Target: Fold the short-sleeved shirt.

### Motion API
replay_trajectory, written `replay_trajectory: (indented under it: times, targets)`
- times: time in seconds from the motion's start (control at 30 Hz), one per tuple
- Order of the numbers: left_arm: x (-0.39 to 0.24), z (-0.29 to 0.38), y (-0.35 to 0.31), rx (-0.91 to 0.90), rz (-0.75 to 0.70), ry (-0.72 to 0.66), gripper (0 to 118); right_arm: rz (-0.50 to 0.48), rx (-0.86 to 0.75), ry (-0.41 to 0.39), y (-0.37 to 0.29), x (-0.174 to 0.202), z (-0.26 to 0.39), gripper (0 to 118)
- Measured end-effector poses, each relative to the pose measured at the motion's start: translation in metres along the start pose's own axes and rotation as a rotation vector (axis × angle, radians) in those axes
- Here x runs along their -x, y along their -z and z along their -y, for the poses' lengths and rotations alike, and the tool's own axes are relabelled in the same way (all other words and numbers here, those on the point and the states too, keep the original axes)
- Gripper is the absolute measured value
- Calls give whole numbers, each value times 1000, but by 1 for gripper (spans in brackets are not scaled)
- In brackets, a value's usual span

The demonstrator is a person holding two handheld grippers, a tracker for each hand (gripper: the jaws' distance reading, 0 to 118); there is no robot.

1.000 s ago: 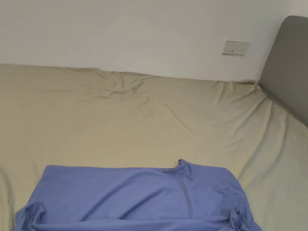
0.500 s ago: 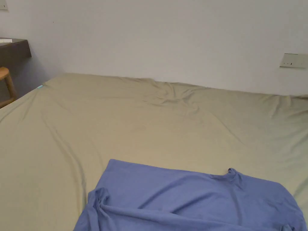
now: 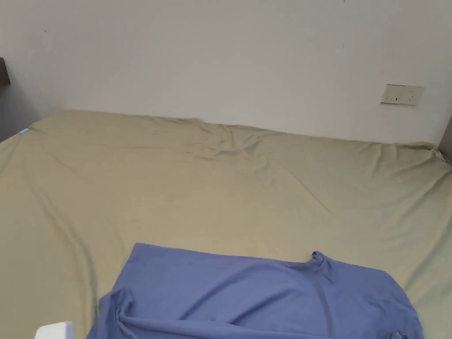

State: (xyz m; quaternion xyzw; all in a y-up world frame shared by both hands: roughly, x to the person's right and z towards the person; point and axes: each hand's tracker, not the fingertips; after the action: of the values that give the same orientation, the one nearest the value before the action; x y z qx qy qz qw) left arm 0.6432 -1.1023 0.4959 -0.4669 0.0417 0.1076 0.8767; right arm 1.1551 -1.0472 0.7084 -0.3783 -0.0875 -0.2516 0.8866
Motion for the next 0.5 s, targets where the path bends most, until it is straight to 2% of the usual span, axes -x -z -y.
replay_trajectory:
  times: [0.03, 0.07, 0.1, 0.13, 0.17, 0.3, 0.4, 0.43, 0.5]
  targets:
    - [1, 4, -4, -38, -17, 2, 37, 9, 3, 10, 1, -2, 0, 2]
    - [0, 6, -10, -70, 17, 0, 25, 17, 6, 18, 2, -3, 1, 2]
    - [1, 6, -13, -59, 35, -1, 5, 22, 10, 25, 3, -6, 1, 2]
    - [-1, 8, -13, -41, 81, -16, 5, 25, 14, 30, 6, -9, 1, 2]
    - [-2, 9, -13, -56, 35, -6, 5, 27, 18, 32, 9, -12, -1, 2]
    - [1, 8, -14, -54, 47, -32, 5, 56, 1, 37, 25, -20, -18, 4]
    - [2, 8, -11, -48, 49, -37, 5, 45, -39, 41, 42, -29, -40, 47]
    - [0, 9, -10, -47, 48, -30, 5, 12, -31, 50, 49, -33, -49, 68]
    - [-2, 10, -9, -51, 39, -9, 5, -21, -11, 82, 63, -40, -62, 87]
